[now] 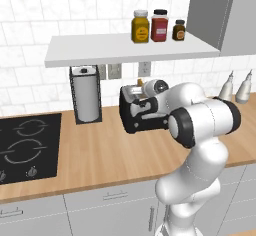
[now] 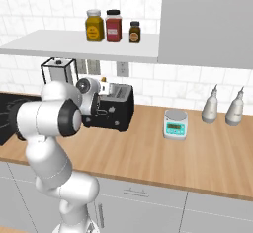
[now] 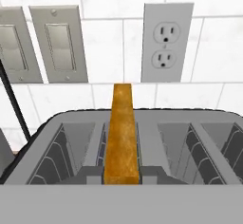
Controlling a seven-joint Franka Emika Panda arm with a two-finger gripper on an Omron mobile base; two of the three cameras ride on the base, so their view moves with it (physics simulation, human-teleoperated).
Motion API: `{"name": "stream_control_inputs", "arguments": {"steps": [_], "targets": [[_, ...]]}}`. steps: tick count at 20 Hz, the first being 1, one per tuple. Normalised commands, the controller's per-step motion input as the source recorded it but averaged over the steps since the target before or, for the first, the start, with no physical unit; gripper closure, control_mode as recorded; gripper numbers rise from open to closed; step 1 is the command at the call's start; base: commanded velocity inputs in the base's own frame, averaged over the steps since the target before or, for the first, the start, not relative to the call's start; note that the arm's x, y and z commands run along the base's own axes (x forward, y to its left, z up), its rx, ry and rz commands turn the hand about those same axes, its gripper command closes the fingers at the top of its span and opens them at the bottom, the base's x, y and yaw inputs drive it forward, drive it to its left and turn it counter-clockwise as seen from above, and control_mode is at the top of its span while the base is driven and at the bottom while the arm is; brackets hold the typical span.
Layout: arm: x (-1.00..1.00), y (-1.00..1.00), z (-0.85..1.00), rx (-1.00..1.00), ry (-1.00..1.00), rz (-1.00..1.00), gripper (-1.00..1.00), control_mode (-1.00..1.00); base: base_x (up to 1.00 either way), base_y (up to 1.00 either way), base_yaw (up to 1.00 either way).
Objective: Start the toaster. Once the lever pops up, take the bread to the plate on the dining counter.
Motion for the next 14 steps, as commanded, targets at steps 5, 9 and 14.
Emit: {"name": "stream_control_inputs", "arguments": {"steps": [5,9,14], "targets": [[-0.2,0.0,0.51,0.0,0.0,-0.05,1.0,-1.0,0.0,0.0,0.0],[-0.23,0.0,0.6,0.0,0.0,-0.01,1.0,-1.0,0.0,0.0,0.0],[-0.3,0.0,0.46,0.0,0.0,0.0,1.0,-1.0,0.0,0.0,0.0]]}}
